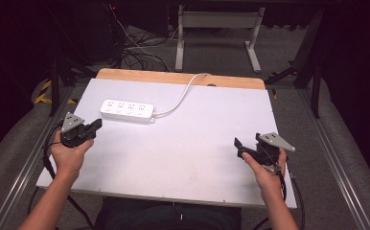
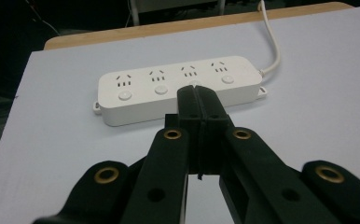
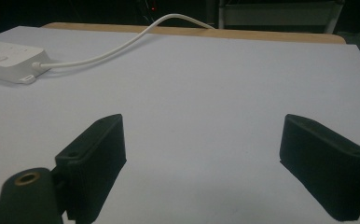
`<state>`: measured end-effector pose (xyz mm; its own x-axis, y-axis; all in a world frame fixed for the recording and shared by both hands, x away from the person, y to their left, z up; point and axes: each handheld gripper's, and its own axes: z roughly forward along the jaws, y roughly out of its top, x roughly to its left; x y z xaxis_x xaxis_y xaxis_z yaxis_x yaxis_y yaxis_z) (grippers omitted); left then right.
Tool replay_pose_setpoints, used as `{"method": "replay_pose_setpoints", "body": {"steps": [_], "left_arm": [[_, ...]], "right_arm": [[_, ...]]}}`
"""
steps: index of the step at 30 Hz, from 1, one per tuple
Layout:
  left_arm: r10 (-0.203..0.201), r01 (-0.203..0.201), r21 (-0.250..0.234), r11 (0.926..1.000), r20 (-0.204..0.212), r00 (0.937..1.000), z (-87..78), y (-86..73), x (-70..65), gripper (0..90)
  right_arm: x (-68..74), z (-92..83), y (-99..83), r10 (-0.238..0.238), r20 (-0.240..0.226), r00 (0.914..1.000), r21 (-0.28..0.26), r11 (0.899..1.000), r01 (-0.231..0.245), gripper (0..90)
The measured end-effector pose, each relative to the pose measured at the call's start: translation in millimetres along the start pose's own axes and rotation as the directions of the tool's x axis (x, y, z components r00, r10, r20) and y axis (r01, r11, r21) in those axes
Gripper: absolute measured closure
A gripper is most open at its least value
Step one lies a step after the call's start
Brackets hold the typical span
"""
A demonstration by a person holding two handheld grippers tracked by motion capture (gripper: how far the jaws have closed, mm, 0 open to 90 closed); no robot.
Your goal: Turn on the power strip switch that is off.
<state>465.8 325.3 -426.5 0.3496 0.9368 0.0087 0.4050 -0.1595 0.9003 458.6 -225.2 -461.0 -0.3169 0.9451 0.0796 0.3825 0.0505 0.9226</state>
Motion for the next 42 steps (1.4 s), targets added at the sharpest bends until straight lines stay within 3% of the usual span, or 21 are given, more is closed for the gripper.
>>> {"method": "replay_pose_setpoints", "body": {"steps": [31,42], "left_arm": [[-0.008,0.007,0.032,0.9995,0.023,0.9997,22.0,19.4,5.5,90.0],[-0.006,0.006,0.047,0.9989,0.009,0.9999,33.1,23.4,11.6,90.0]], "right_arm": [[0.0,-0.9,-0.4,-0.004,-0.001,1.0000,0.001,1.000,0.004,15.9],[-0.3,-1.5,-0.2,-0.003,0.000,1.0000,-0.002,1.000,0.003,16.2]]}}
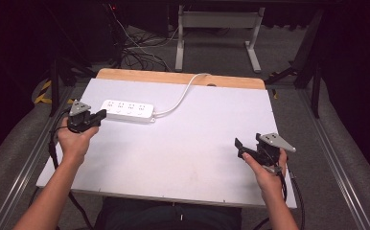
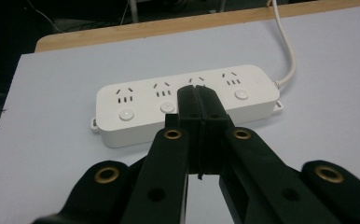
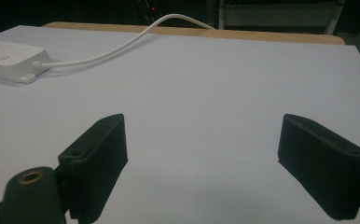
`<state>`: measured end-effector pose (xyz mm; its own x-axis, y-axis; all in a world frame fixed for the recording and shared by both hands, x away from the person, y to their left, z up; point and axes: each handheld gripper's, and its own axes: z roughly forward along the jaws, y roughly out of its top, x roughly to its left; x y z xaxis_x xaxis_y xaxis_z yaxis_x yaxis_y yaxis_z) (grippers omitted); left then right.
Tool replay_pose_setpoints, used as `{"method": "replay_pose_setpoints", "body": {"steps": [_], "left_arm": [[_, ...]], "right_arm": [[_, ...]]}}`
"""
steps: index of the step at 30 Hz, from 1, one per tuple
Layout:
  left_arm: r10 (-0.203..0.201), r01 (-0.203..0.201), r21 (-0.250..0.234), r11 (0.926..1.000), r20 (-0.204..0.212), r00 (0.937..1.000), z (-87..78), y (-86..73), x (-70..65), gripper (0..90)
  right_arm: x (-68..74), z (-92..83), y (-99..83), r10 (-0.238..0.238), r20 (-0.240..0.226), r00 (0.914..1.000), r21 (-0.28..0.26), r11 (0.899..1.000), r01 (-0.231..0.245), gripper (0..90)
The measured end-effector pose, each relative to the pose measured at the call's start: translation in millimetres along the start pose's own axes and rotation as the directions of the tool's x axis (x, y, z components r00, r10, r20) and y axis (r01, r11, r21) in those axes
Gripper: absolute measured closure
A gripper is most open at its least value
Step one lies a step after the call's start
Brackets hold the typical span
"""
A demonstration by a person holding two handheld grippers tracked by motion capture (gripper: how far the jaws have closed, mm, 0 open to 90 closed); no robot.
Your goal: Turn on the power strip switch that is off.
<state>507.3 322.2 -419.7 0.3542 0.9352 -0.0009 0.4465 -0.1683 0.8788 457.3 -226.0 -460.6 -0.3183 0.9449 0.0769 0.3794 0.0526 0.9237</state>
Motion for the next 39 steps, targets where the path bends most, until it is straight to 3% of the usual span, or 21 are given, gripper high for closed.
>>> {"method": "replay_pose_setpoints", "body": {"steps": [39], "left_arm": [[0.015,-0.014,0.074,0.9972,-0.013,0.9998,44.1,8.9,14.2,90.0]], "right_arm": [[-1.5,-0.5,-0.4,0.000,0.003,1.0000,0.001,1.000,0.000,16.2]]}}
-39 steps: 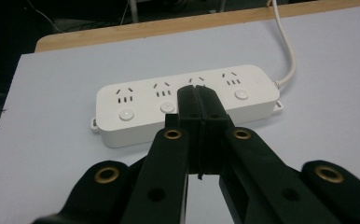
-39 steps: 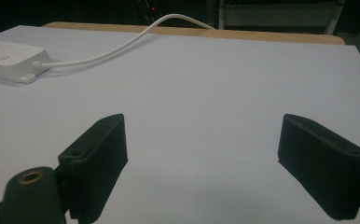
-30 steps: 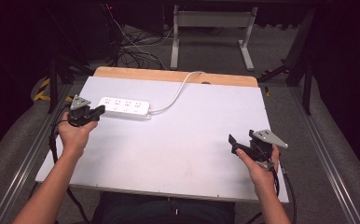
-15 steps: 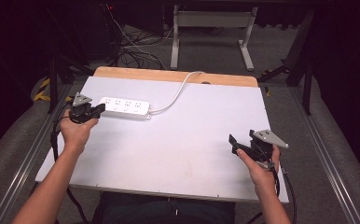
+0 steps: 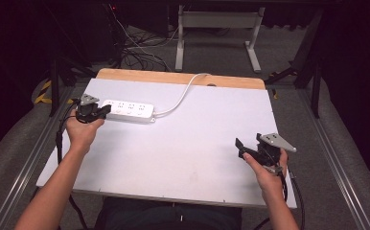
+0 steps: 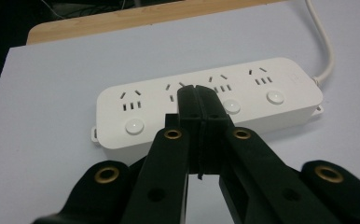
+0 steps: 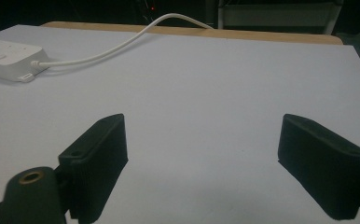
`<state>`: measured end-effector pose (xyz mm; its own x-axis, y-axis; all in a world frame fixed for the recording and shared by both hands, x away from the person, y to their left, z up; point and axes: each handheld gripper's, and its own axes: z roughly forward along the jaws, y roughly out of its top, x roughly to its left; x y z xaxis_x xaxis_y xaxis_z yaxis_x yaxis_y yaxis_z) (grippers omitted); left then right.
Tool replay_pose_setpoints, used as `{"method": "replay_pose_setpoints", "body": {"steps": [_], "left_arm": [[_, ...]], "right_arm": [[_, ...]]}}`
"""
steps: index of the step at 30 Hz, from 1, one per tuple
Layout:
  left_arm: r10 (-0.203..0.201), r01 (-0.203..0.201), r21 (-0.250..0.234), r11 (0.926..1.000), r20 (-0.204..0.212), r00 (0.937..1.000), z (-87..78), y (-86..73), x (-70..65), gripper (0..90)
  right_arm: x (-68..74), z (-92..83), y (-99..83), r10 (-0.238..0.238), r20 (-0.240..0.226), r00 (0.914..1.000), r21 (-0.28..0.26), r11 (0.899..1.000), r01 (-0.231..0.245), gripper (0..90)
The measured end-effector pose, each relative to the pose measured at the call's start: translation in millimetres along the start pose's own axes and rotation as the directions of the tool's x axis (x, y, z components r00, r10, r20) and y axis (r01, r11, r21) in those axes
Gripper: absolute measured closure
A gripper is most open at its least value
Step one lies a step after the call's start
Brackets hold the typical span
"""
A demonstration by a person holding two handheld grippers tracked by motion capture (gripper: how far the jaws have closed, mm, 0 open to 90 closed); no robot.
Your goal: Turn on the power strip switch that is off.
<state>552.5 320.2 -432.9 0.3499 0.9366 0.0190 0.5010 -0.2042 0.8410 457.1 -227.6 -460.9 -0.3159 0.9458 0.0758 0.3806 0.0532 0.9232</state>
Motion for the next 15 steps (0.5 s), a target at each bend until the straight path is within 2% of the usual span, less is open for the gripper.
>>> {"method": "replay_pose_setpoints", "body": {"steps": [4,15], "left_arm": [[-0.002,0.002,-0.008,1.0000,0.001,1.0000,0.5,2.7,0.8,90.0],[0.006,-0.006,0.023,0.9997,0.006,1.0000,13.1,2.9,1.8,90.0]], "right_arm": [[0.0,0.1,0.6,-0.005,-0.002,1.0000,-0.003,1.000,0.005,16.2],[0.3,-1.5,0.4,-0.002,0.000,1.0000,-0.005,1.000,0.002,16.2]]}}
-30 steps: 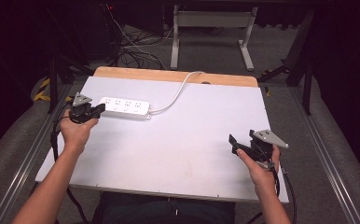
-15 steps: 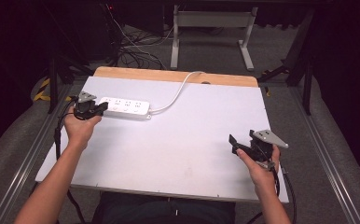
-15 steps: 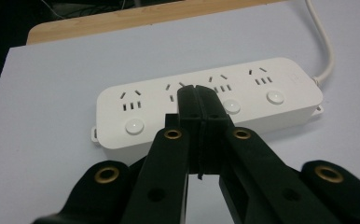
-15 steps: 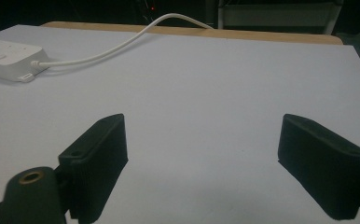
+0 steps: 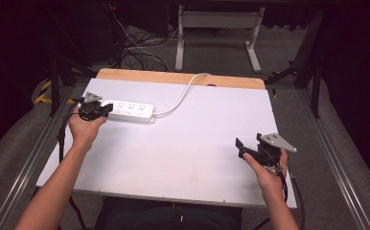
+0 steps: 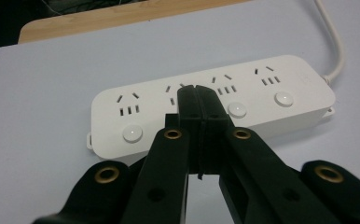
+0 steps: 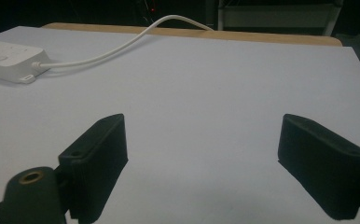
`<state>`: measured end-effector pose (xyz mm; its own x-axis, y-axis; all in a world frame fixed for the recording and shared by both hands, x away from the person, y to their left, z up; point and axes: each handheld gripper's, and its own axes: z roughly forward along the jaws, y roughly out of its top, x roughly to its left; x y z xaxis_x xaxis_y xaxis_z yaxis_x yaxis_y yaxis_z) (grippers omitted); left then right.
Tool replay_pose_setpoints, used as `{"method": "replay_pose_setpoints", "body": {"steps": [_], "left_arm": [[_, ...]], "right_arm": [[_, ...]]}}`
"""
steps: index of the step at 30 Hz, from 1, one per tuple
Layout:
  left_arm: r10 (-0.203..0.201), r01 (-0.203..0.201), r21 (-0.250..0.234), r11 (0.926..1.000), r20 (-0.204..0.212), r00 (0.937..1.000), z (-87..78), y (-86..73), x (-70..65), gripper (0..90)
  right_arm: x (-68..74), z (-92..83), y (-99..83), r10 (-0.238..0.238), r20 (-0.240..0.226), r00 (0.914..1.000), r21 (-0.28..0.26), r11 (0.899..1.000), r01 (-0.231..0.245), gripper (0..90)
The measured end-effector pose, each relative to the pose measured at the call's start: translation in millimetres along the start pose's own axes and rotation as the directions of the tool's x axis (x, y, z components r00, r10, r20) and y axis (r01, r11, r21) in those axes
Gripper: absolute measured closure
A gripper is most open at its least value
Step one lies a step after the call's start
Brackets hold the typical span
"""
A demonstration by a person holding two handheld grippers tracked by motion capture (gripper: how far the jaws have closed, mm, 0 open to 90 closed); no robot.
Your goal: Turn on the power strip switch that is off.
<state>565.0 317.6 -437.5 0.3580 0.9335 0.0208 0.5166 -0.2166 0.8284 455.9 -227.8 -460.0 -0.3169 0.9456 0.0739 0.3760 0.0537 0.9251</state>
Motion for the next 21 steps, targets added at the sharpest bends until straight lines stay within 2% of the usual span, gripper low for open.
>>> {"method": "replay_pose_setpoints", "body": {"steps": [21], "left_arm": [[0.029,-0.029,0.062,0.9976,-0.004,0.9996,25.4,2.0,2.0,90.0]], "right_arm": [[-2.8,-6.6,-2.3,0.013,0.014,0.9998,-0.004,1.000,-0.013,16.1]]}}
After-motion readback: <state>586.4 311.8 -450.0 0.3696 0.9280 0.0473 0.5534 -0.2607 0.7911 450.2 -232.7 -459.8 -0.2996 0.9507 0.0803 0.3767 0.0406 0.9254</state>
